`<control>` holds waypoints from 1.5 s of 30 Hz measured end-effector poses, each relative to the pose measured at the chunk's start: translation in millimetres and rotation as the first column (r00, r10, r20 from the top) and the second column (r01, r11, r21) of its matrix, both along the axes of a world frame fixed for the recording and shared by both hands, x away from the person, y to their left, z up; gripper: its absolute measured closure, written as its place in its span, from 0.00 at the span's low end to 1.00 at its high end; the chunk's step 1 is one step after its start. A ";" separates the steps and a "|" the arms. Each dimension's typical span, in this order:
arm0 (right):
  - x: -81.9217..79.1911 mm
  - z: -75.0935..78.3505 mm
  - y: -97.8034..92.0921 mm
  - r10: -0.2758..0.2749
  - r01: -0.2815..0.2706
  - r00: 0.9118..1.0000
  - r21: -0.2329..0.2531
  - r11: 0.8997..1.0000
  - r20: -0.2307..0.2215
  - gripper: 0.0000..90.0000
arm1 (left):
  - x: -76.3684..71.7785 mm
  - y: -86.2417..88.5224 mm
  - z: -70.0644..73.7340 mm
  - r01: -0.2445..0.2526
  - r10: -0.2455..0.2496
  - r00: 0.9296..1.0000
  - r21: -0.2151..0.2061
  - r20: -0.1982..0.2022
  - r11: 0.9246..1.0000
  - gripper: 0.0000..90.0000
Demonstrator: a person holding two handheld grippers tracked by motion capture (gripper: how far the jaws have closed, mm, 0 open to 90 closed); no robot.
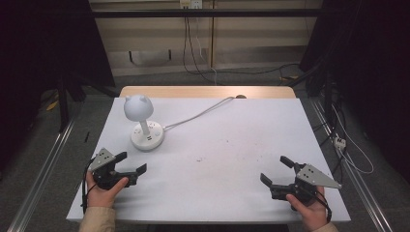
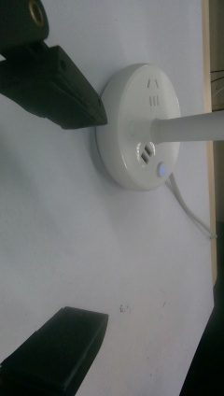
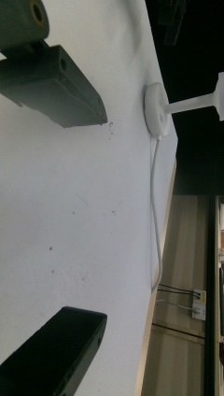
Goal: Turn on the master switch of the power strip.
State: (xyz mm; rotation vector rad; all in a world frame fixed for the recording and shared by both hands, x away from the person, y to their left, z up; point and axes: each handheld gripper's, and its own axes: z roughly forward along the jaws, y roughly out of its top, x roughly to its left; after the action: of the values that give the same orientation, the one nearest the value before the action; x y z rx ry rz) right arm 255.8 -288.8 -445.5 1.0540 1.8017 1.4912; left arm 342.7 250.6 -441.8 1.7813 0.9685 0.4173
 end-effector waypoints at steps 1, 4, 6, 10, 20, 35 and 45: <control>0.0 0.0 0.0 0.000 0.000 1.000 0.000 1.000 0.000 0.05 | -0.4 0.5 -0.2 -0.001 0.001 1.000 -0.001 0.001 1.000 0.06; -0.1 0.1 0.2 0.002 -0.002 1.000 -0.001 1.000 0.000 0.05 | -1.9 2.4 -0.7 -0.004 0.004 1.000 -0.001 -0.002 1.000 0.06; -0.1 0.0 0.2 0.003 -0.003 1.000 -0.001 1.000 0.000 0.05 | -2.8 3.5 -1.3 -0.002 0.002 1.000 -0.003 -0.003 1.000 0.06; -0.2 0.0 -0.1 0.003 -0.003 1.000 0.001 1.000 -0.001 0.05 | -4.9 6.2 -2.7 -0.009 0.009 1.000 0.001 -0.002 1.000 0.06; -0.5 -0.1 -0.7 0.006 -0.006 1.000 0.002 1.000 -0.005 0.05 | -9.5 10.0 -2.9 -0.010 0.010 1.000 -0.002 -0.001 1.000 0.06; -0.6 -1.0 -0.4 0.009 -0.009 1.000 0.001 1.000 -0.011 0.05 | -13.5 14.3 -3.0 -0.021 0.021 1.000 -0.008 -0.002 1.000 0.06; 1.3 -2.1 -0.2 0.011 -0.011 1.000 -0.001 1.000 -0.017 0.05 | -13.7 16.1 -3.8 -0.026 0.026 1.000 -0.003 -0.004 1.000 0.06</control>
State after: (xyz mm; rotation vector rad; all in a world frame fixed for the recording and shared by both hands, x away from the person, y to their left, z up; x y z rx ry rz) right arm 257.1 -289.0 -447.6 1.0610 1.8231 1.4916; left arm 329.0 266.7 -445.7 1.7689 0.9957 0.4291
